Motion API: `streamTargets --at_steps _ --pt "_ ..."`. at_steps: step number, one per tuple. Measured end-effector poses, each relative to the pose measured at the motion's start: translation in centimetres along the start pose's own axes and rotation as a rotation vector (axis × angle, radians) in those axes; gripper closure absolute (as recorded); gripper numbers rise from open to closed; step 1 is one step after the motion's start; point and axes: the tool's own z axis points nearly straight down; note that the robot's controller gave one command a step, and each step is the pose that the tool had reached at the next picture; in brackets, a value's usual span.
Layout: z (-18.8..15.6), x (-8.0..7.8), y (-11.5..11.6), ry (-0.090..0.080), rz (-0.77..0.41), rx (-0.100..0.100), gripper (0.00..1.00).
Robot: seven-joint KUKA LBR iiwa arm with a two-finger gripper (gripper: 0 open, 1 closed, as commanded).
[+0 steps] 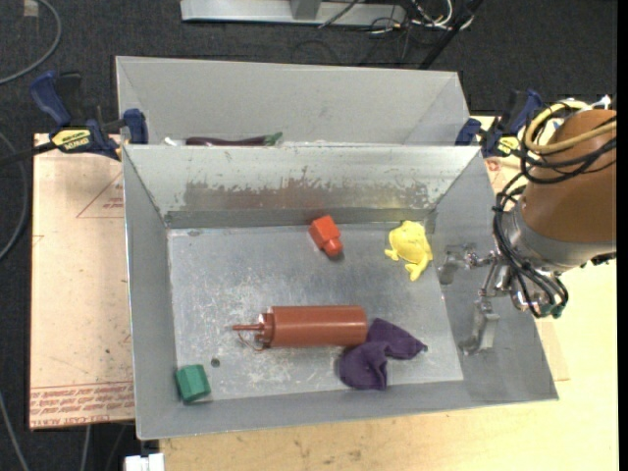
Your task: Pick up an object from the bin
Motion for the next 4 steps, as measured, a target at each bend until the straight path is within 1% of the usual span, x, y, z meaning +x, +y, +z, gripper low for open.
streamTargets --at_steps 1,2,3,4 --pt "-0.4 -0.1 0.1 -0.008 -0.003 0.001 0.0" --pt "2.3 -0.7 1.6 -0.012 -0.075 0.003 0.0" --pt "8.1 -1.4 4.9 -0.013 -0.167 0.002 0.0" --pt "11.1 0.0 6.9 -0.006 -0.126 0.0 0.0"
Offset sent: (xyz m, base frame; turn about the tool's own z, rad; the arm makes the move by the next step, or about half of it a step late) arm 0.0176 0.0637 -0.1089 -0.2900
